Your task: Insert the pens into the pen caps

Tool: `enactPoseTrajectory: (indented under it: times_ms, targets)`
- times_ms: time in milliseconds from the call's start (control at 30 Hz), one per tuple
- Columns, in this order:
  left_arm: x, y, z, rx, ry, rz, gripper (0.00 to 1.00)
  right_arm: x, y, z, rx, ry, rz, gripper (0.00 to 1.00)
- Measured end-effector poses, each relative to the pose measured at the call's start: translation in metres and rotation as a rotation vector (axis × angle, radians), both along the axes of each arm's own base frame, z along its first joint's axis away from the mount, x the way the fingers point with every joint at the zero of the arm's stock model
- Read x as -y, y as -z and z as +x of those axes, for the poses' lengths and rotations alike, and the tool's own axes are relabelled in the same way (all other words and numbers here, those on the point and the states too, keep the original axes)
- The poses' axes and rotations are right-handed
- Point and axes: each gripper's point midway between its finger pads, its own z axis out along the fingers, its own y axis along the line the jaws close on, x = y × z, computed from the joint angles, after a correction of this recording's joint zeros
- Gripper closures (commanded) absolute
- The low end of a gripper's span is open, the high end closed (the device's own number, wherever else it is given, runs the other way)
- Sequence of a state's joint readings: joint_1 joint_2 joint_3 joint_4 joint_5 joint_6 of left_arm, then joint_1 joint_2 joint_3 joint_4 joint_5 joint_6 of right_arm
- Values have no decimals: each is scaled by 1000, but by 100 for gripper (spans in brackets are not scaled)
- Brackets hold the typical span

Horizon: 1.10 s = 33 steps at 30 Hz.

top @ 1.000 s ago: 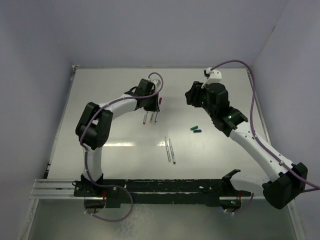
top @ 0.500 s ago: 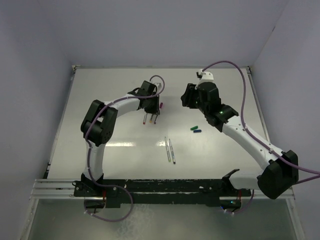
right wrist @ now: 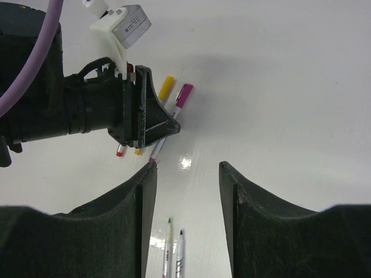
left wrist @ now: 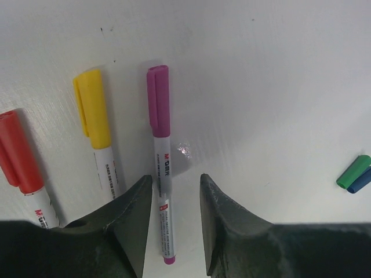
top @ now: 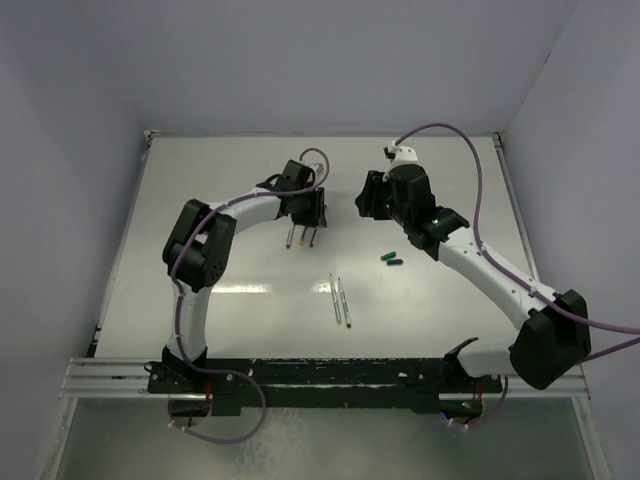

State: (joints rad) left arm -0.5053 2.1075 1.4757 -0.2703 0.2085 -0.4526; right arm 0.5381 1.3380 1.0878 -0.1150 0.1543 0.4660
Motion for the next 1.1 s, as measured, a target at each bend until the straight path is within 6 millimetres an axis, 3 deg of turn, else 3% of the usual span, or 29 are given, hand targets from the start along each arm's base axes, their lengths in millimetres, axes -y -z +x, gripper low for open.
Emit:
enactPoseTrajectory:
  times_ms: [200, 433, 533, 600, 733, 867, 1000, 1100]
  targets:
    - [-2, -13, 0, 18, -7, 0, 55, -2, 1, -1, -1, -23, -9, 53]
    - [-14, -83, -12, 140, -28, -46, 54, -4, 38, -20, -80, -93, -44, 53]
    - [-27, -114, -30, 202, -44, -75, 54, -8, 61, -37, -137, -133, -70, 54]
    - [-35, -125, -43, 230, -53, -82, 54, -12, 74, -49, -169, -163, -88, 54]
    - [-56, -124, -75, 262, -78, -45, 53, -31, 87, -74, -207, -244, -123, 55]
    - [-64, -113, -110, 294, -67, 19, 53, -48, 97, -92, -227, -308, -144, 55]
    - [-64, -102, -147, 313, -24, 36, 53, -56, 111, -101, -257, -340, -170, 56]
    - [-73, -94, -160, 322, -22, 36, 53, -60, 123, -106, -285, -357, -194, 57]
